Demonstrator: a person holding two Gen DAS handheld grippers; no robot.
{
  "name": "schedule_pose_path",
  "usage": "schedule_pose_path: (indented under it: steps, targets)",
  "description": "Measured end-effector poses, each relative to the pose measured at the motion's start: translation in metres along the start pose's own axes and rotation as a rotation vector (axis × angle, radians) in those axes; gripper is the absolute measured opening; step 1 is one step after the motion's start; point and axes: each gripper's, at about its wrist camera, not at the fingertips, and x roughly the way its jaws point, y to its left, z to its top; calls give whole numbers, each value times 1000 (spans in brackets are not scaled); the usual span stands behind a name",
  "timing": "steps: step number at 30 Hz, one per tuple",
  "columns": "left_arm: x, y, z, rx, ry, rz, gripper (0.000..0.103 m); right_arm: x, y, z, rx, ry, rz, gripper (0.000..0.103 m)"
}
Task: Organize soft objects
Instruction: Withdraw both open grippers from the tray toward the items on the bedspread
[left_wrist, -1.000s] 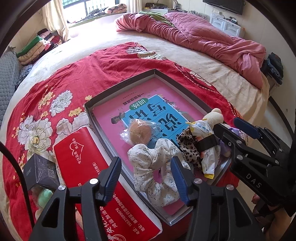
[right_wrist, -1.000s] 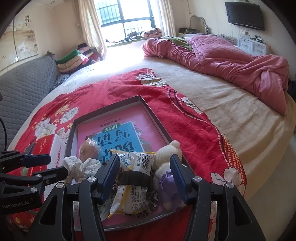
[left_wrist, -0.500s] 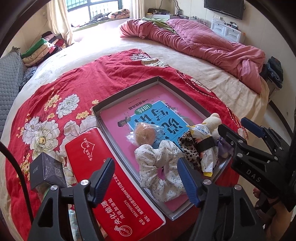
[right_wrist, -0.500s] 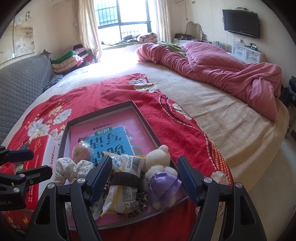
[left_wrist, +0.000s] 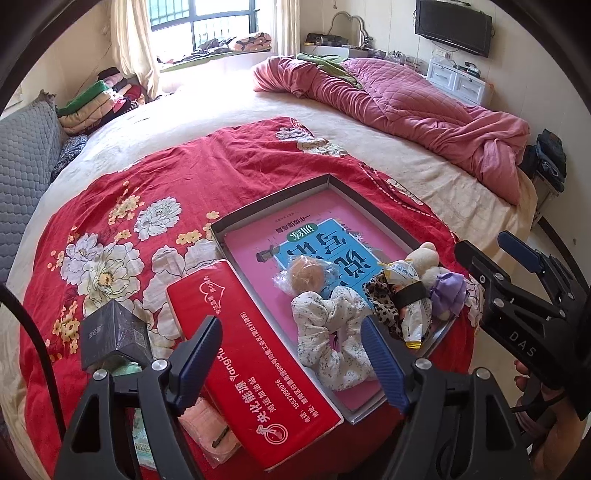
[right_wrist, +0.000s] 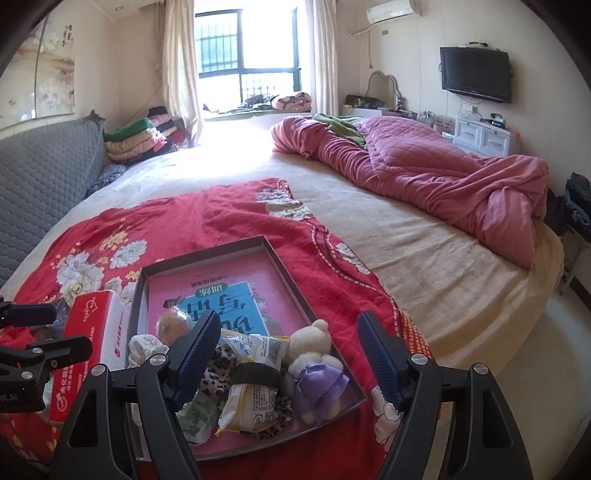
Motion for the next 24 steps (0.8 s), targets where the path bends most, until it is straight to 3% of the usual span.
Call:
schedule_pose_path:
  steps: [15,24]
  targets:
    - [-31,28,-10,-33,-33,14,79,-40,34,18,-86,-101,41,78]
    - [-47,46,-20,-57,-47,28,79,-54,61,22,-147,-109,82,78]
